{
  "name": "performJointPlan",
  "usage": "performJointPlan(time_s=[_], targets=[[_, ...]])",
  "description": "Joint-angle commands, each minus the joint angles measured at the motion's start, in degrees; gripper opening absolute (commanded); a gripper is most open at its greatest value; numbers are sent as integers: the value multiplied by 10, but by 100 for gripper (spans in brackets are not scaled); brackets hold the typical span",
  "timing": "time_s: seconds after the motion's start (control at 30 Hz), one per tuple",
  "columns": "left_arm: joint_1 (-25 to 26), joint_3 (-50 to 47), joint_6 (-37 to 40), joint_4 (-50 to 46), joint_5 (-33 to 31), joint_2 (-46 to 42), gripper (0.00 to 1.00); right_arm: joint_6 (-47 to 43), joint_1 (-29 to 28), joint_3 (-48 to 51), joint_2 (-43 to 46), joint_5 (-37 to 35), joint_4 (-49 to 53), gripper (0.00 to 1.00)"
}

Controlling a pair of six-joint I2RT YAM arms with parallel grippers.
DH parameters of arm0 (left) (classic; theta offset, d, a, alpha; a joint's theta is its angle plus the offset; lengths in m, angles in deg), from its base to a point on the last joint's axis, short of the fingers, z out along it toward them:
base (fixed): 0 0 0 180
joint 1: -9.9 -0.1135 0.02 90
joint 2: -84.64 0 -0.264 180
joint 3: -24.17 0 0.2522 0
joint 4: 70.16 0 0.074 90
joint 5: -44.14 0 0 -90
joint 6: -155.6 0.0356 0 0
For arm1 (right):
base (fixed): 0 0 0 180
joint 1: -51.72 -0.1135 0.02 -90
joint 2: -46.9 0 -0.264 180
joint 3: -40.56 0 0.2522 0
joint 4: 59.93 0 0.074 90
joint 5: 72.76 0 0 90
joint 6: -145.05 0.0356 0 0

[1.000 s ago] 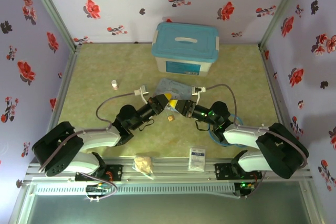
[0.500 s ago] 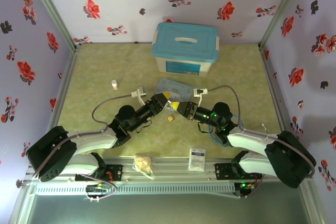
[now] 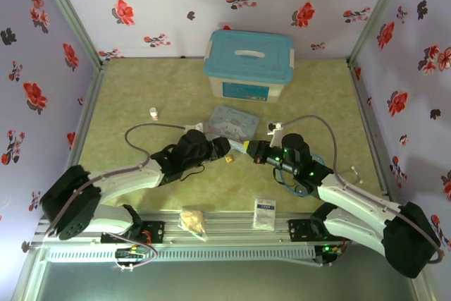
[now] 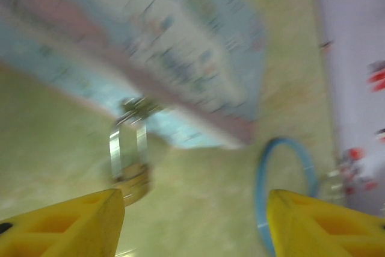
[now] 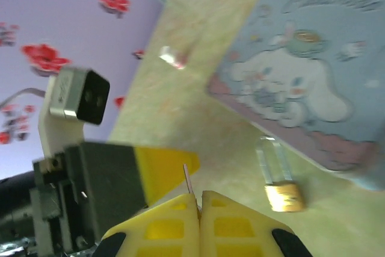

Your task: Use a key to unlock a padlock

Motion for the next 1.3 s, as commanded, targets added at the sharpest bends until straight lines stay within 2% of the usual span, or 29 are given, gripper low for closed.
performJointPlan(time_s=[0.0, 0.27, 0.63, 0.87, 1.07, 1.17, 1.27], targets=[[10, 29, 58, -71, 4, 48, 67, -48, 0, -8, 4, -67, 119, 0], [11, 63, 93, -36, 3, 131, 66, -23, -1, 39, 24, -81, 76, 0], [13, 101, 115, -20, -11, 215, 53, -31, -1, 51, 61, -95, 104, 0], [26, 106, 102, -5, -11, 240, 36, -13, -1, 66, 62, -93, 85, 0], [26, 95, 77, 30, -11, 246, 31, 40, -4, 95, 15, -75, -1, 0], [26, 75, 59, 56, -11, 233, 20, 72, -7, 99, -20, -50, -50, 0], [27, 75, 59, 56, -12, 228, 12, 109, -8, 100, -51, -36, -75, 0]])
